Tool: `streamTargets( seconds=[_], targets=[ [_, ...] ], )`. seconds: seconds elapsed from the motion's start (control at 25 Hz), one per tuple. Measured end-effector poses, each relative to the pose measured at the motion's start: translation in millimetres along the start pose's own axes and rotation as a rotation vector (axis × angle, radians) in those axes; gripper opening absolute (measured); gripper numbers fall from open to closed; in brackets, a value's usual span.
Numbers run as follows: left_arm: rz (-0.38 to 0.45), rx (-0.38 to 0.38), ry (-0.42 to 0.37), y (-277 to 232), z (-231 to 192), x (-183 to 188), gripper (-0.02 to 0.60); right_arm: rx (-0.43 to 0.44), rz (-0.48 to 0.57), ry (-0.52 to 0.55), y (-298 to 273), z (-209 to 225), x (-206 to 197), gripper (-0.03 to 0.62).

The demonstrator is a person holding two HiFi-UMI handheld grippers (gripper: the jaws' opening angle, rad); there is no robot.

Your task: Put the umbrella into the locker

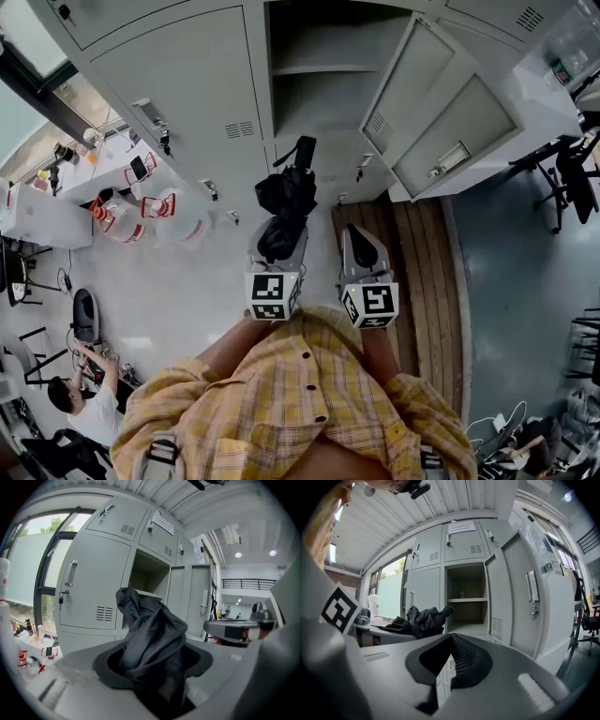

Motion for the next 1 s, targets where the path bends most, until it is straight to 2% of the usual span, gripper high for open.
streamTargets(
  seconds=[0.2, 0.6, 1.0],
  targets=[
    [-0.006, 0.000, 0.000, -22.6, -2.9, 7.7, 0.259, -0.001, -0.004, -0.008, -20.7, 14.1, 3.2, -0.006],
    [-0.023, 0.066, -0.015, -65.0, -14.7, 29.3, 0.259, 0.072, 0.017, -0.016, -77.2, 43.7, 33.4, -0.006],
    [-0.032, 0.099, 0.016, -110.4, -22.2, 45.1, 0.259, 0.122, 0.000, -0.021, -113.6, 63.6, 35.7, -0.006]
  ],
)
Point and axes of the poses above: the fingertips, and each gripper's own axes: y backward along the fingers, z to its right, x out of its top, the point moved 5 cm from there along y, backward along the fingers, and after that the axes turned 3 degrees about -y, right-handed, at the moved point
